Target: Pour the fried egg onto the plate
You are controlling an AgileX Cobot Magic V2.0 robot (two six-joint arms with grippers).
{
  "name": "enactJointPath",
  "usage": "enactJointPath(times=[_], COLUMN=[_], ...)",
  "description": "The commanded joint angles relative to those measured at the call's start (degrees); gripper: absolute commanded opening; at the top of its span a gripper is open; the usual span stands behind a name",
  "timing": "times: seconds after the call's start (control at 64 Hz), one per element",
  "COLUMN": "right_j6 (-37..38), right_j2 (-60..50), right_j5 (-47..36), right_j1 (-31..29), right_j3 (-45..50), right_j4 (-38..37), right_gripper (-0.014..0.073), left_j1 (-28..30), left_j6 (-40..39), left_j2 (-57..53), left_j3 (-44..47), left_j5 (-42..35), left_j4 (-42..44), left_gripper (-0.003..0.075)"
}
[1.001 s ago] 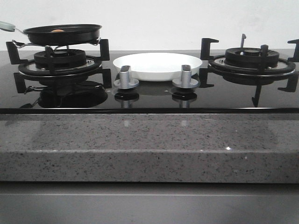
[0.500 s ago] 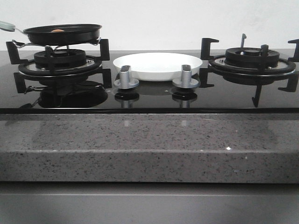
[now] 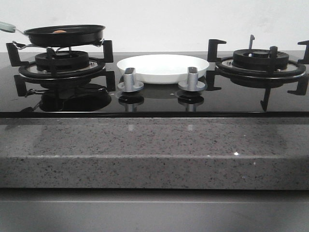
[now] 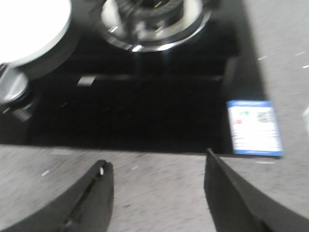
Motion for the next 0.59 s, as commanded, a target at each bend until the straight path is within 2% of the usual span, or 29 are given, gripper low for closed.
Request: enactJointPath(times=[0.0, 0.219, 0.578], right_j6=[-5.05, -12.14, -12.74], right_j2=[4.84, 17.98, 39.89], right_j5=[-0.25, 0.96, 2.78], right_j1=[1.60, 6.12, 7.80], right_j3=[-4.94, -12.42, -29.92], right_j4=[5.94, 15.89, 18.16], right_gripper=[0.0449, 0.0445, 0.0445], left_j1=[0.18, 0.18, 0.18], left_j6=[-0.08, -0.08, -0.08], left_j2=[0.45, 0.45, 0.45], left_j3=[-1.84, -1.84, -1.84], left_j5=[-3.97, -3.97, -3.97], left_j4=[-0.80, -0.69, -0.69], left_gripper=[0.0479, 0.0445, 0.0440])
